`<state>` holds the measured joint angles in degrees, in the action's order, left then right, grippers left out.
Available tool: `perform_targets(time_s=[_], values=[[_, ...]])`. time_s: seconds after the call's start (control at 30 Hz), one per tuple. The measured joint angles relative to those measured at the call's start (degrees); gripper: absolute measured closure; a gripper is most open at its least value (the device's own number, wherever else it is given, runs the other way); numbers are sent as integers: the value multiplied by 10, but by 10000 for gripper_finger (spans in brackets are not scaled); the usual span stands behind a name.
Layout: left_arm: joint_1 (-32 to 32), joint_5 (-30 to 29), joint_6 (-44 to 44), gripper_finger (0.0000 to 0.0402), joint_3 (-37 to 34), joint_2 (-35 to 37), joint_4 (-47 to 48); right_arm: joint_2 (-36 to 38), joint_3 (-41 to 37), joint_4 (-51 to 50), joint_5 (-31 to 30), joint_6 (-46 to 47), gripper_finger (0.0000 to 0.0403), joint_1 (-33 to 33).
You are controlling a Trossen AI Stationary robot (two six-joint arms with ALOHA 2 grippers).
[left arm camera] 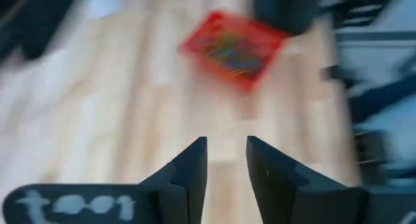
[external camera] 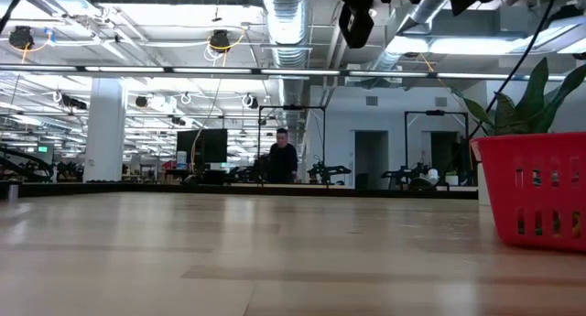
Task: Pick and place items into bin
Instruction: Return to Home Position
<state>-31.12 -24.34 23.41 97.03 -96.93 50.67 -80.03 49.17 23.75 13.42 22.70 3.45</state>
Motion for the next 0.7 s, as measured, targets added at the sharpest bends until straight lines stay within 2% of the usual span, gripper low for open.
perform_targets(time_s=[0.2, 0.3, 0.37, 0.47, 0.57, 0.63, 0.7], values=[[-5, -147, 125, 303, 0, 65, 206, 0, 0, -18, 0, -3, 316, -2], [-3, -192, 147, 303, -23, 103, 227, 0, 0, -35, 0, -7, 316, -1], [-4, -187, 153, 303, -52, 136, 223, 0, 0, -55, 0, -7, 316, -1], [-7, -171, 181, 303, -125, 200, 209, 0, 0, -86, -2, -4, 316, 6], [-17, -161, 215, 303, -236, 285, 161, 0, 0, -87, -2, -9, 316, 18], [-24, -151, 222, 303, -326, 349, 72, 0, 0, -85, -2, -22, 316, 26], [-32, -122, 194, 303, -429, 407, -76, 0, 0, -80, -5, -40, 316, 30]])
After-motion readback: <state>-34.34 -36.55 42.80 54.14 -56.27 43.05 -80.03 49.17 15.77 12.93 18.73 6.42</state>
